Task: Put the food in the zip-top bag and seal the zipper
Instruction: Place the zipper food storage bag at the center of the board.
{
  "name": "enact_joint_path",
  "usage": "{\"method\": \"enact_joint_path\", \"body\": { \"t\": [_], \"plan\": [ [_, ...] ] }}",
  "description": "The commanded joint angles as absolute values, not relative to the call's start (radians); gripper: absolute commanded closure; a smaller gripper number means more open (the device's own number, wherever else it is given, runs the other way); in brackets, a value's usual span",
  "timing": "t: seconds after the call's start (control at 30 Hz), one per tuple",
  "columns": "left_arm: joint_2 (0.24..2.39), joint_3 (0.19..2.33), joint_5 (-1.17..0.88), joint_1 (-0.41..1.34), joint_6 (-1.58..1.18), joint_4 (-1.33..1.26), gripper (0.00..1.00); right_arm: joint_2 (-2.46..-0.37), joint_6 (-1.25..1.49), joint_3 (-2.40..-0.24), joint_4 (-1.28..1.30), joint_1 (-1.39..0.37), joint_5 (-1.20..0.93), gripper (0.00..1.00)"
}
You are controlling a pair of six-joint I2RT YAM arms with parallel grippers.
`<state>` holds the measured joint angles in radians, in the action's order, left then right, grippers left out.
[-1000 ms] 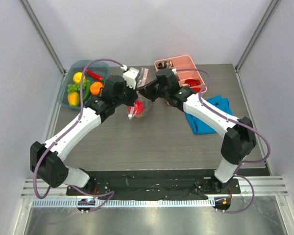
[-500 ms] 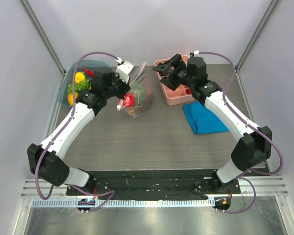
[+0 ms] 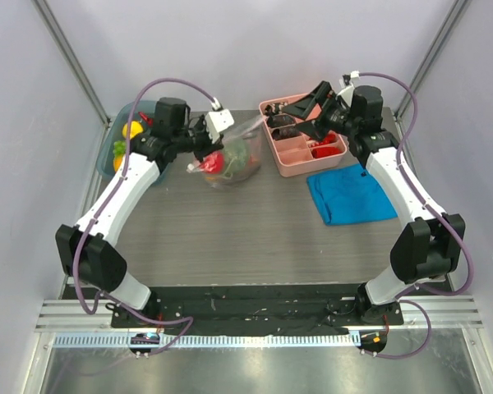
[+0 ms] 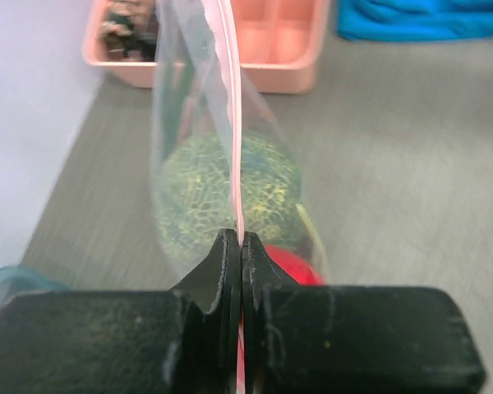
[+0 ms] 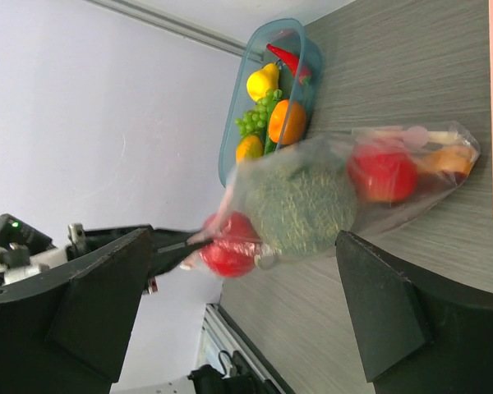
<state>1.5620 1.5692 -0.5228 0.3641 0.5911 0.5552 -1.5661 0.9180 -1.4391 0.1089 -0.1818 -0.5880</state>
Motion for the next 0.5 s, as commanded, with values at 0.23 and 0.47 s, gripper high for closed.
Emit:
{"method": "enact_joint_path", "body": {
  "t": [0.23,0.47],
  "plan": [
    [1.333,1.099,-0.769,0.506,0.585,0.701,1.0,-1.502,0.735,-1.373,0.11,-0.161,-0.704,0.0],
    [1.279,0.833,-0.68,0.581,0.258,0.379,0.87,-1.514,0.672,-1.324,0.121,-0.16,-0.721,0.0]
  ]
}}
